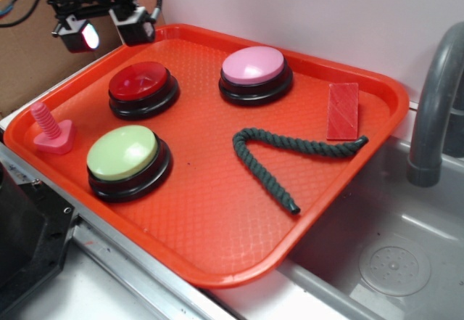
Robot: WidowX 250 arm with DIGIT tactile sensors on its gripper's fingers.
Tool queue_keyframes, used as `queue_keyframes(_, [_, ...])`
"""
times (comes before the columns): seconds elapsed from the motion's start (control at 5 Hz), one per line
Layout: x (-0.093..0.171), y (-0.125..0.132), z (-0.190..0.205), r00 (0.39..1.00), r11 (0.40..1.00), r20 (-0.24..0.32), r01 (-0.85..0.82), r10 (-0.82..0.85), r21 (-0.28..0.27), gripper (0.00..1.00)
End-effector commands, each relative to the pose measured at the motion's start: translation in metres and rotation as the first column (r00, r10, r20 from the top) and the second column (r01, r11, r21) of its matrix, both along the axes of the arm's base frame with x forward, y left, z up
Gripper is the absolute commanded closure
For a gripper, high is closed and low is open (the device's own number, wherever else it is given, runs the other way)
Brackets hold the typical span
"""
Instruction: Push the red button.
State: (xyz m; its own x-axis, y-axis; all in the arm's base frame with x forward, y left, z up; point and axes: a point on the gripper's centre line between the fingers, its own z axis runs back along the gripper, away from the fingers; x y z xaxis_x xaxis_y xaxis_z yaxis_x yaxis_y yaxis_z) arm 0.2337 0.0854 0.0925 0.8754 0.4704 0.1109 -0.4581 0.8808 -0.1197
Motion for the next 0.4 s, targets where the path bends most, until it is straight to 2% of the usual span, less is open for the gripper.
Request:
queue_keyframes(0.0, [0.0235, 0.0197, 0.0323, 0.992, 0.993, 0.019, 0.122, -0.122, 0.001, 0.0])
queue_keyframes(0.2, [0.0288, 0.019, 0.0349, 0.988, 0.988, 0.007, 0.155, -0.155, -0.003, 0.0])
